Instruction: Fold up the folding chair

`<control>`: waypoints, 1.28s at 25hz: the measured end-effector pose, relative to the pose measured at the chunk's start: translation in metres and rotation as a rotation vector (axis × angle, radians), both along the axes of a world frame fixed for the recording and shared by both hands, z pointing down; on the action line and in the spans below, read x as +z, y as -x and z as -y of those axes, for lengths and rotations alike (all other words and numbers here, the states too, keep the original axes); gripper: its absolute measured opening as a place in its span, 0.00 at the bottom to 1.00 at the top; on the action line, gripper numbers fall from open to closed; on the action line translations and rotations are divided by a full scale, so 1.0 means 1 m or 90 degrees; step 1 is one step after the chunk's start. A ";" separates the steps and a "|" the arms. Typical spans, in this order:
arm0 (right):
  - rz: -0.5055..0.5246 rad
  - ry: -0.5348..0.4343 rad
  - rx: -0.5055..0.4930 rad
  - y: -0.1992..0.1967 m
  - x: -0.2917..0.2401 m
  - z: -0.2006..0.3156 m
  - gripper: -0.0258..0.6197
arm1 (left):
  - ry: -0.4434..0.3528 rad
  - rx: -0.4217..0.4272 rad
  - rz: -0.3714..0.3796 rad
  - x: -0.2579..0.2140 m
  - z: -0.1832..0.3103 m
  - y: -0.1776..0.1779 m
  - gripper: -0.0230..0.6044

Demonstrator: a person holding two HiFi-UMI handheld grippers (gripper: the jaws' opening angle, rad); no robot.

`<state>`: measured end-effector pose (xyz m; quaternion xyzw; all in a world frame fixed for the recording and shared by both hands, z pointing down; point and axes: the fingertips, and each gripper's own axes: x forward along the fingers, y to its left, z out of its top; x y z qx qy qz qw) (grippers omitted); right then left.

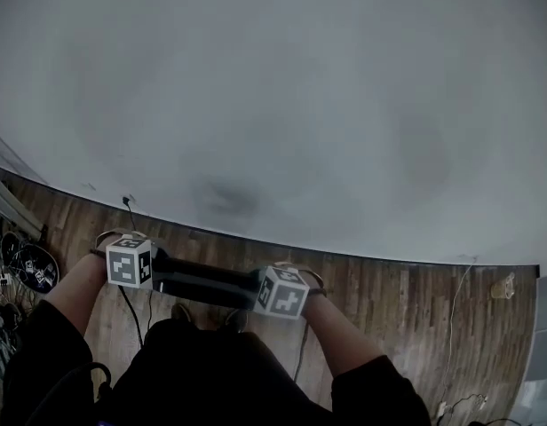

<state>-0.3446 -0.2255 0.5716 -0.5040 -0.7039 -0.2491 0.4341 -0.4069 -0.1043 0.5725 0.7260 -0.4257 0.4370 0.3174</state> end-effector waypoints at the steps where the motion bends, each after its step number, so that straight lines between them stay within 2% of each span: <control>1: -0.003 -0.002 -0.006 0.003 0.002 0.002 0.13 | 0.001 -0.008 -0.002 0.002 0.001 0.001 0.12; 5: -0.012 -0.003 -0.010 0.017 0.004 0.009 0.13 | -0.001 -0.026 -0.012 0.007 0.006 0.013 0.13; 13: -0.024 0.006 0.009 0.047 0.004 0.024 0.14 | -0.011 -0.022 -0.029 0.005 0.021 0.041 0.14; 16: -0.023 0.020 0.032 0.059 0.005 0.025 0.17 | -0.028 -0.026 -0.027 0.007 0.022 0.053 0.16; 19: -0.019 0.046 0.077 0.076 0.002 0.028 0.22 | -0.063 -0.049 -0.022 0.005 0.022 0.072 0.23; 24: 0.026 0.036 0.110 0.093 0.001 0.043 0.29 | -0.108 -0.081 -0.001 -0.003 0.025 0.097 0.30; 27: 0.061 0.028 0.136 0.107 0.002 0.054 0.32 | -0.128 -0.101 0.014 -0.007 0.023 0.113 0.30; 32: 0.099 -0.007 0.181 0.122 0.000 0.072 0.32 | -0.142 -0.128 0.034 -0.009 0.022 0.133 0.30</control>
